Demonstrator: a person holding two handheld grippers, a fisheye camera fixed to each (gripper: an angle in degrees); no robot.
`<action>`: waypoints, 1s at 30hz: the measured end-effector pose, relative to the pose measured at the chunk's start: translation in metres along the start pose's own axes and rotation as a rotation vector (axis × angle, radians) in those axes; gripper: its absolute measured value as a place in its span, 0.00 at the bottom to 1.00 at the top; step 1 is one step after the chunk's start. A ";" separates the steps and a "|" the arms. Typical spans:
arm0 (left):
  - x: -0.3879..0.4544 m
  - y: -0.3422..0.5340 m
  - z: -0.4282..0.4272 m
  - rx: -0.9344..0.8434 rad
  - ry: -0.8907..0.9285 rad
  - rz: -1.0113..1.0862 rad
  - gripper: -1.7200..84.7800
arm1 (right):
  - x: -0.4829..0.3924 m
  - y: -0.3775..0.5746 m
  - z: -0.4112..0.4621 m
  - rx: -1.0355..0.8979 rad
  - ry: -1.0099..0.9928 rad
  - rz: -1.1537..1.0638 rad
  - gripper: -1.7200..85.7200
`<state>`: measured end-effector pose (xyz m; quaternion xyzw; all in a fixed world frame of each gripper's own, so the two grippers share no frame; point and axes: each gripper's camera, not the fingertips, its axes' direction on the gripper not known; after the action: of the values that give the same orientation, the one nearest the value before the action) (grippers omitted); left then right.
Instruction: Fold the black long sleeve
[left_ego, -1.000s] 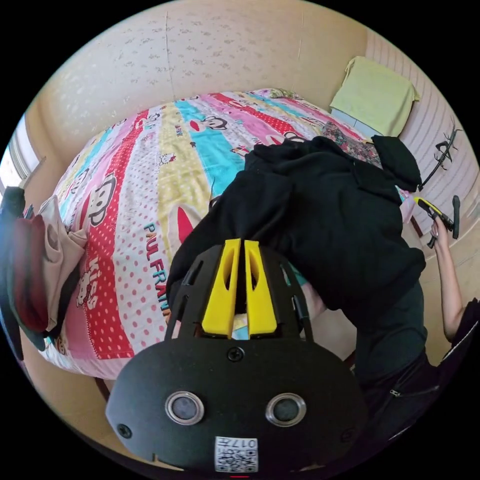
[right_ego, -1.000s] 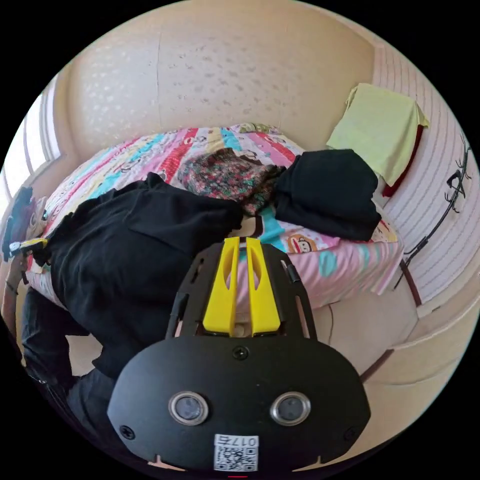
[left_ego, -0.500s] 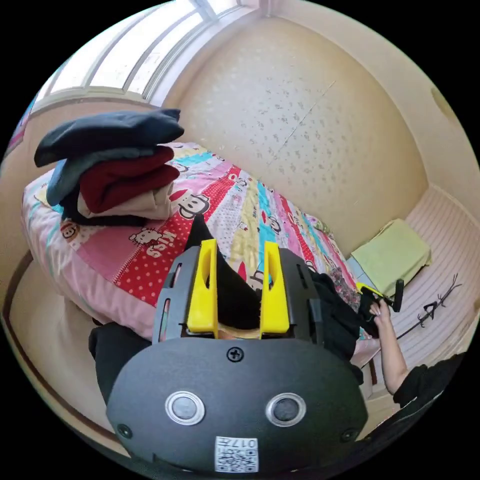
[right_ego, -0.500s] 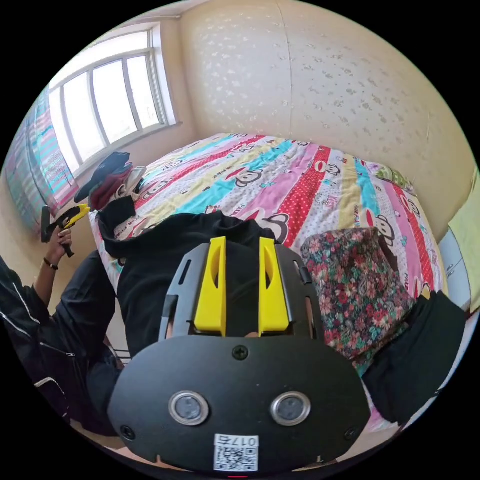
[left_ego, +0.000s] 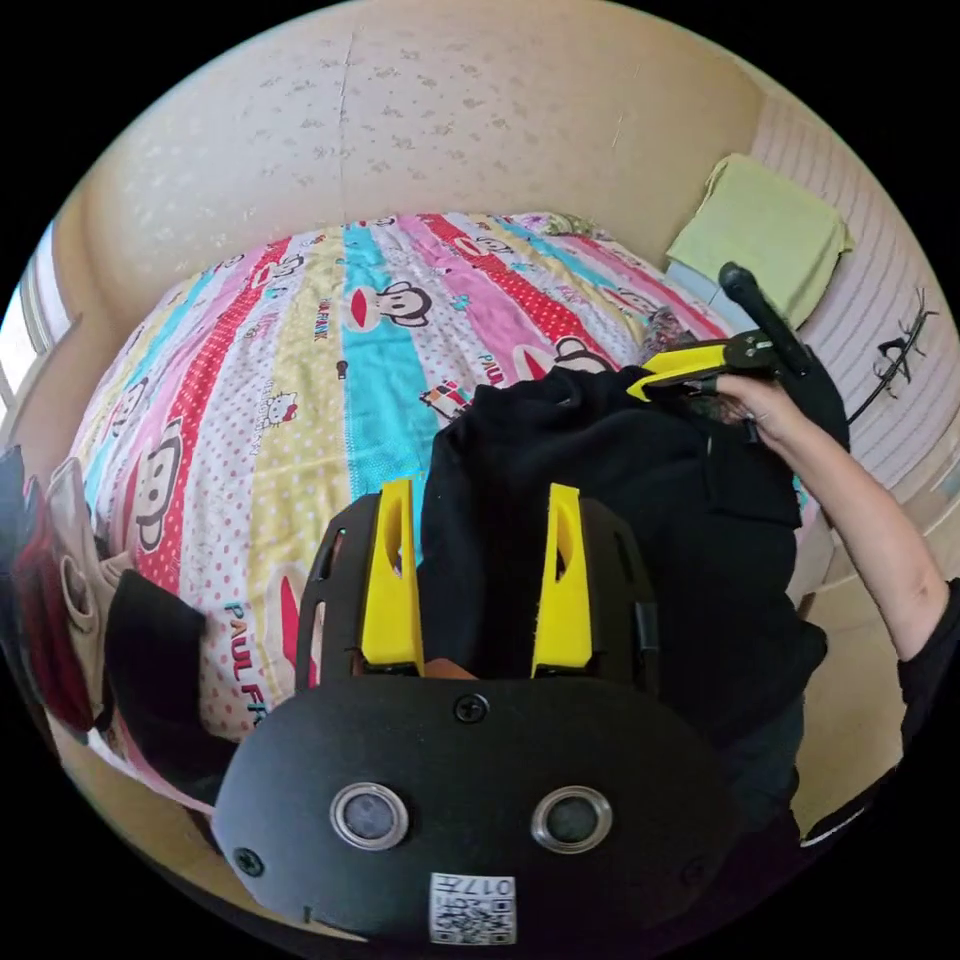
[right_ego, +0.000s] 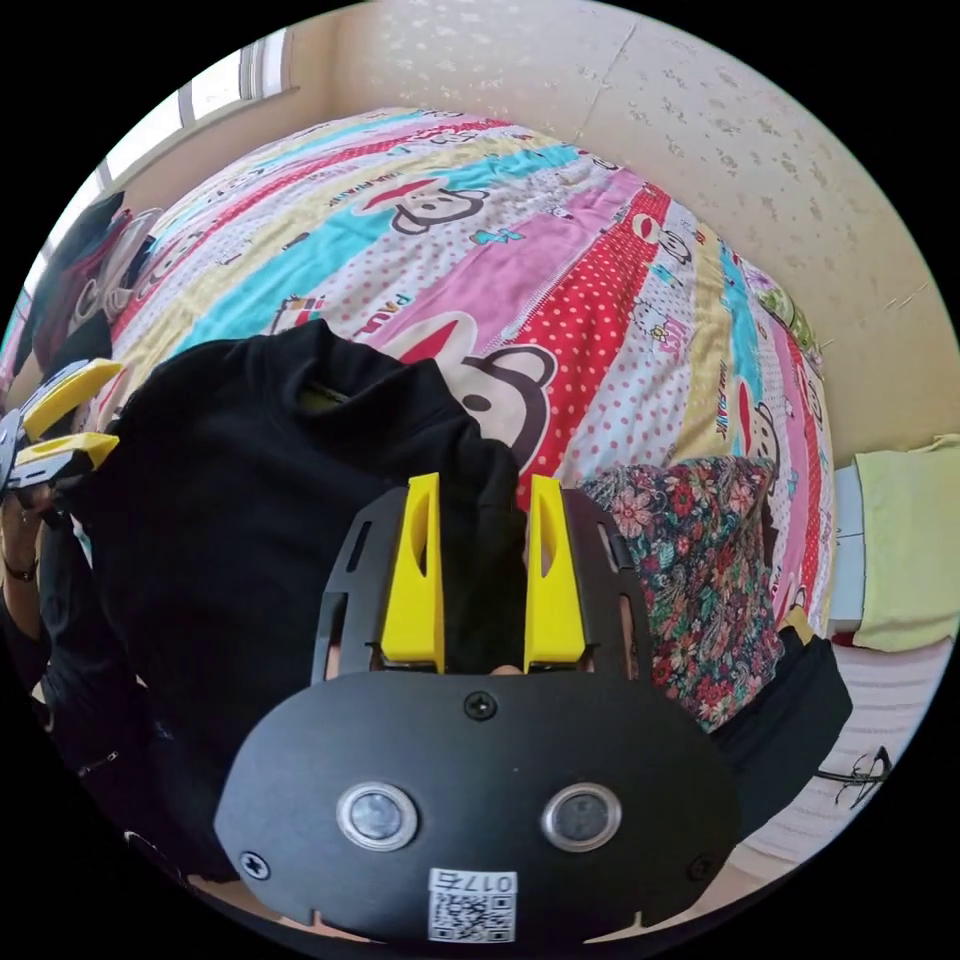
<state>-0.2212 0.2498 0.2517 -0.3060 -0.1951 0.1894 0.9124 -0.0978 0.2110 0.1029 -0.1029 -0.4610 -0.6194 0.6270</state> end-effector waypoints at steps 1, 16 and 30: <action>-0.002 0.006 0.009 -0.040 0.011 -0.029 0.21 | 0.009 0.004 0.009 -0.035 -0.024 0.010 0.16; -0.041 0.113 -0.113 0.196 -0.065 -0.125 0.04 | 0.073 0.135 -0.170 0.424 -0.155 0.129 0.07; -0.027 0.283 -0.457 0.967 -0.002 -0.081 0.03 | 0.044 0.386 -0.542 1.195 -0.116 -0.008 0.07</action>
<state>-0.0924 0.2260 -0.2704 0.1612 -0.0974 0.2232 0.9564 0.4742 -0.1167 0.0043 0.2357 -0.7633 -0.2487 0.5477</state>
